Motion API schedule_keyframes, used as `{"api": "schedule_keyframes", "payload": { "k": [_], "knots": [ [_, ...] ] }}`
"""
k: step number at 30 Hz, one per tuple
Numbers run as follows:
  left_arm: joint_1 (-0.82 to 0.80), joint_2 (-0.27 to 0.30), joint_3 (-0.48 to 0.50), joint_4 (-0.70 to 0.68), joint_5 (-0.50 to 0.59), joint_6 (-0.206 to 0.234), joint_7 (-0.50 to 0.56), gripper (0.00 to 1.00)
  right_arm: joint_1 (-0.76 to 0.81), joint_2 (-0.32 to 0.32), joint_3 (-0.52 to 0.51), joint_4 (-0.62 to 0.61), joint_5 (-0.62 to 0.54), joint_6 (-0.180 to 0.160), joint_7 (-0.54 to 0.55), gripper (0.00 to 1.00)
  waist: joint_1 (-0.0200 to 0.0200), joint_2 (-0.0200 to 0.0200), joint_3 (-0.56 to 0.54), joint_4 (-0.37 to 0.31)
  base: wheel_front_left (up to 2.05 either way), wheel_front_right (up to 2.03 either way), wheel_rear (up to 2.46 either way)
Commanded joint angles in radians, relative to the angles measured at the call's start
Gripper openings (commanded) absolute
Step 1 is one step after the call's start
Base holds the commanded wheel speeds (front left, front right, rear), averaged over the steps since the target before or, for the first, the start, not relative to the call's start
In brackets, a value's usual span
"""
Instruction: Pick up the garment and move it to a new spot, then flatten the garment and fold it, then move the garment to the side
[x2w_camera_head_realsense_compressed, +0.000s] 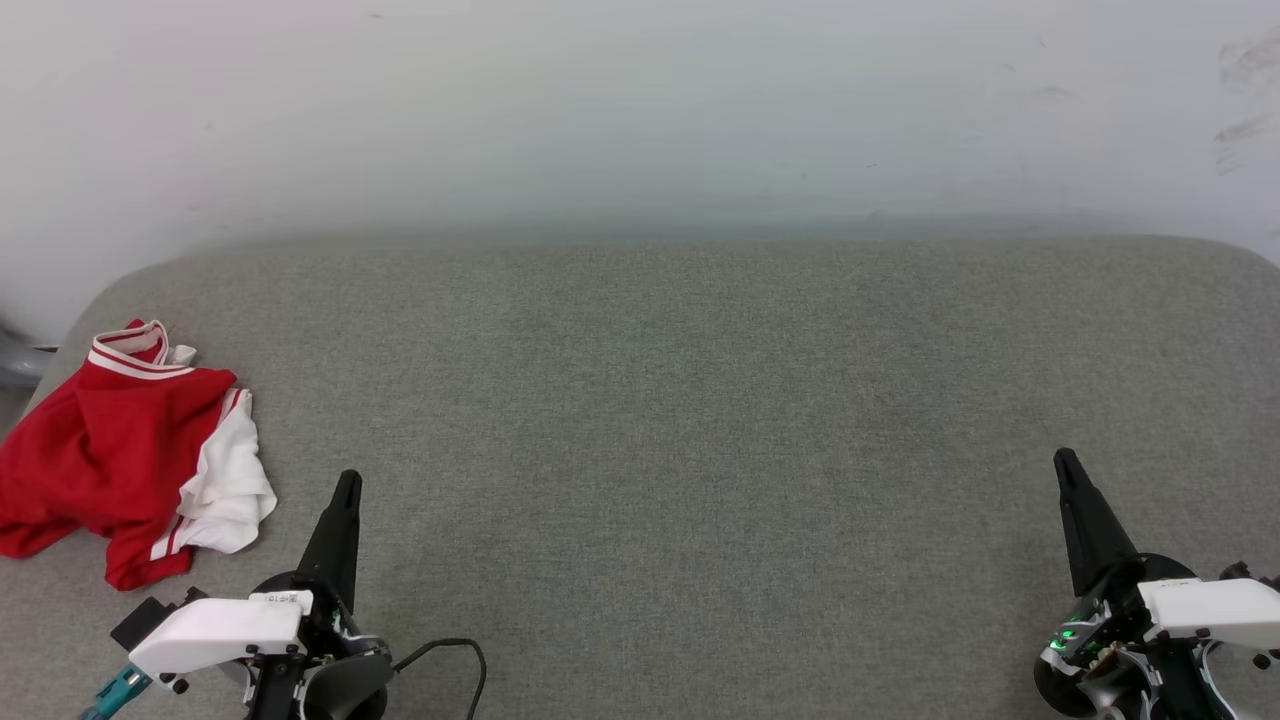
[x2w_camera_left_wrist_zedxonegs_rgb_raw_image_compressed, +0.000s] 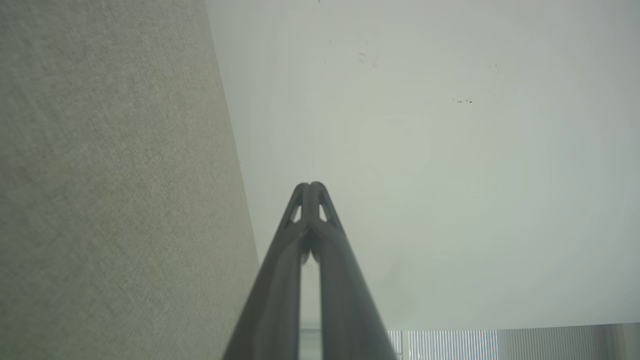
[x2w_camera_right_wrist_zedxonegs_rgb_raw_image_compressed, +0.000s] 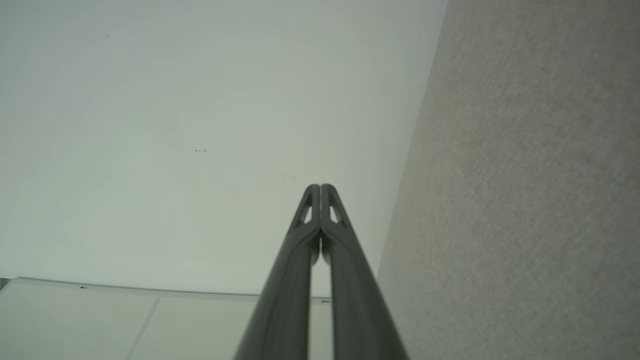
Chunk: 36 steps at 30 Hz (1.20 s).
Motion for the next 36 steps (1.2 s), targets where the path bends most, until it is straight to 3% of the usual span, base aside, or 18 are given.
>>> {"api": "schedule_keyframes", "payload": {
  "k": [1, 35, 36],
  "knots": [
    [-0.005, -0.001, 0.003, -0.002, 0.001, -0.004, 0.001, 0.00, -0.010, 0.003, 0.000, 0.001, 0.003, 0.000, 0.000, 0.00, 0.0000, -0.0001, 0.000, 0.000, 0.00, 0.00, 0.00],
    [0.005, -0.001, -0.003, 0.010, 0.000, 0.001, -0.001, 0.00, 0.007, 0.000, 0.001, 0.009, -0.001, 0.000, -0.001, 0.00, 0.0000, -0.0001, 0.000, 0.000, 0.00, 0.00, 0.00],
    [0.013, -0.001, -0.004, 0.019, 0.000, 0.001, -0.002, 1.00, 0.015, 0.000, 0.001, 0.020, -0.001, 0.000, -0.001, 1.00, 0.0000, -0.0001, 0.000, 0.000, 0.00, 0.00, 0.00]
  ]
}}
